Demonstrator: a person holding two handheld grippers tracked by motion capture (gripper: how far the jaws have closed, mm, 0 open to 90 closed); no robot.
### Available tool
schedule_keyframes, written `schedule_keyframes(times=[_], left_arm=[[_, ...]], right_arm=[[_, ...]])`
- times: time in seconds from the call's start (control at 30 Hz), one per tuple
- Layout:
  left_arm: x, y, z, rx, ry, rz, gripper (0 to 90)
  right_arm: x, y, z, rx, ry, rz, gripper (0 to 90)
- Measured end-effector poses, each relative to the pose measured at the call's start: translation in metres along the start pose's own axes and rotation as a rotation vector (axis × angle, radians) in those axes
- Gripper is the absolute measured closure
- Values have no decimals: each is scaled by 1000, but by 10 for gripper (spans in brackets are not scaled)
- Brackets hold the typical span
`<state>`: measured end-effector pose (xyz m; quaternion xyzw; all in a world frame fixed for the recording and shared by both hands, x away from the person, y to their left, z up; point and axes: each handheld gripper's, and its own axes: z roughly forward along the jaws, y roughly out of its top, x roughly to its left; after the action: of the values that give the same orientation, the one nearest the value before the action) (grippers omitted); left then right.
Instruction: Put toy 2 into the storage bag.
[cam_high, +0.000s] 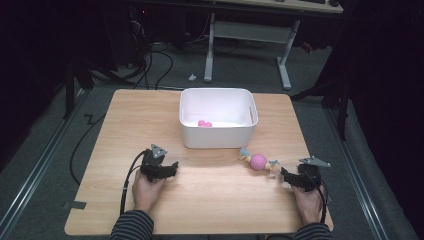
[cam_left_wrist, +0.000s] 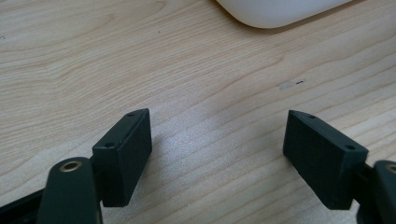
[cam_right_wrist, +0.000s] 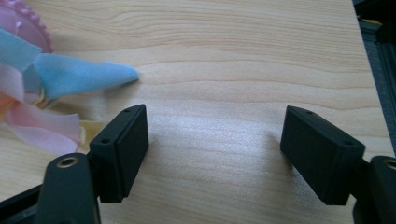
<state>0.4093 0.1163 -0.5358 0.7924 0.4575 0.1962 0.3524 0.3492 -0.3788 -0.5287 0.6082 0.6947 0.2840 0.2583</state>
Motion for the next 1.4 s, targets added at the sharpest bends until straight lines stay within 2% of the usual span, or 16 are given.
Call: schedule_keyframes(times=[0.2, 0.27, 0.63, 0.7, 0.73, 0.8, 0.87, 0.97, 1.13, 1.27, 1.4], left_arm=[[0, 0, 0, 8, 14, -8, 202], [0, 0, 1, 9, 13, -7, 198], [0, 1, 1, 14, 5, -2, 160], [0, 1, 1, 16, 3, -1, 158], [0, 1, 1, 17, 1, 0, 153], [0, 1, 1, 17, 0, 1, 152], [0, 1, 1, 17, 1, 1, 151], [0, 1, 1, 17, 0, 1, 151], [0, 1, 1, 17, 1, 0, 151], [0, 1, 1, 17, 1, 0, 151], [0, 1, 1, 17, 1, 0, 151]], right_arm=[[-2, 0, -9, 2, 16, -3, 293], [-2, 0, -19, -13, 23, 9, 322], [4, 1, -45, -55, 53, -7, 337], [9, 2, -52, -68, 65, -15, 341], [13, 2, -56, -73, 76, -44, 343], [15, 3, -58, -72, 77, -52, 343], [19, 3, -61, -72, 98, -63, 343], [30, 6, -64, -76, 117, -101, 343], [47, 10, -60, -71, 163, -135, 341], [62, 21, -59, -79, 194, -166, 335], [69, 28, -58, -85, 206, -194, 331]])
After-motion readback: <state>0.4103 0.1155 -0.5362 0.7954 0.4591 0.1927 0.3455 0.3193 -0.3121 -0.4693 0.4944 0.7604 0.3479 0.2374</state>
